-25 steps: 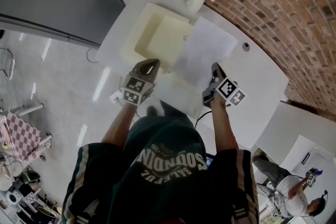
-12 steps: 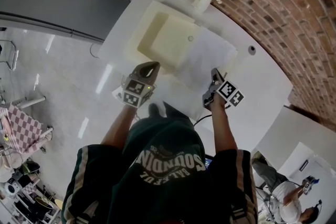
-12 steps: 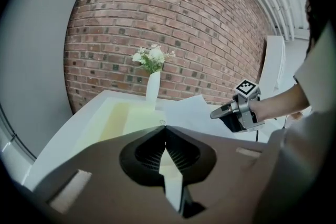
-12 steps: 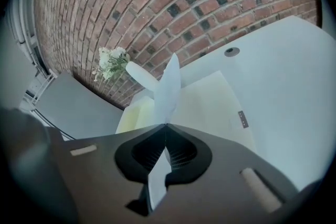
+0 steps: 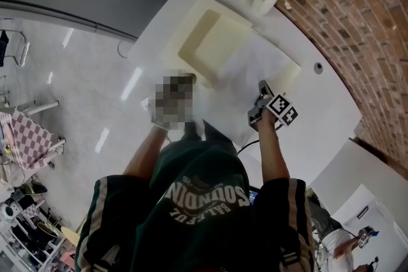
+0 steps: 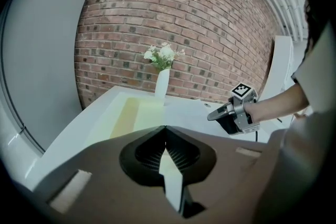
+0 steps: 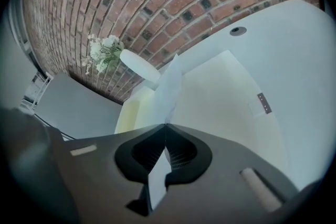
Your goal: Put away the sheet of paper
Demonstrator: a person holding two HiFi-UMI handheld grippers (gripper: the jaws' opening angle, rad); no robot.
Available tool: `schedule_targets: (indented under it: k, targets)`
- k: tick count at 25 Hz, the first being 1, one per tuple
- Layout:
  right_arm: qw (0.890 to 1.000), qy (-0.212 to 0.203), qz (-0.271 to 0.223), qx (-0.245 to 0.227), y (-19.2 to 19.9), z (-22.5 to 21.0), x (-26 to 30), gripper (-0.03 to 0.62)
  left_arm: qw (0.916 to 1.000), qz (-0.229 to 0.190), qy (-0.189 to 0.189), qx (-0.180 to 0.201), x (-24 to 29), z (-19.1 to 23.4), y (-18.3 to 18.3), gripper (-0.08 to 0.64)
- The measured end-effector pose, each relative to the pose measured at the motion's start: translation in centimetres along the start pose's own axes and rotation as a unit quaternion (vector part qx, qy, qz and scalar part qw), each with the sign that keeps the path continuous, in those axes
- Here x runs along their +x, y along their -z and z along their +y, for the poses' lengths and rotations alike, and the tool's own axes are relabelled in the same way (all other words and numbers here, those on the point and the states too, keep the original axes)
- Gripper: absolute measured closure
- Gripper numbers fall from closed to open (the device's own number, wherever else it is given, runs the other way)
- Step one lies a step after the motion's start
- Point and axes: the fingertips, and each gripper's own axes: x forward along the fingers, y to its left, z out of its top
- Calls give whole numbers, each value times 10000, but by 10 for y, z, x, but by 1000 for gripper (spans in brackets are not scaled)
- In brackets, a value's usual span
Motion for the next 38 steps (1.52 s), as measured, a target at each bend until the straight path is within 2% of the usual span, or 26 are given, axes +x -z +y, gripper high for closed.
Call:
schedule_targets:
  k: [11,18,38]
  targets:
    - [9998,-63,191,19,8,18,34,591,9999,11,-58,-121,0,7,6,549]
    - [9989,-80,346,313,18,22,58,591,9996,-30,-155,-231,-2,14,7,549]
    - [9944,-298,649,782,36,58,113,589,9978,-30,-402,-520,-23,30,17,549]
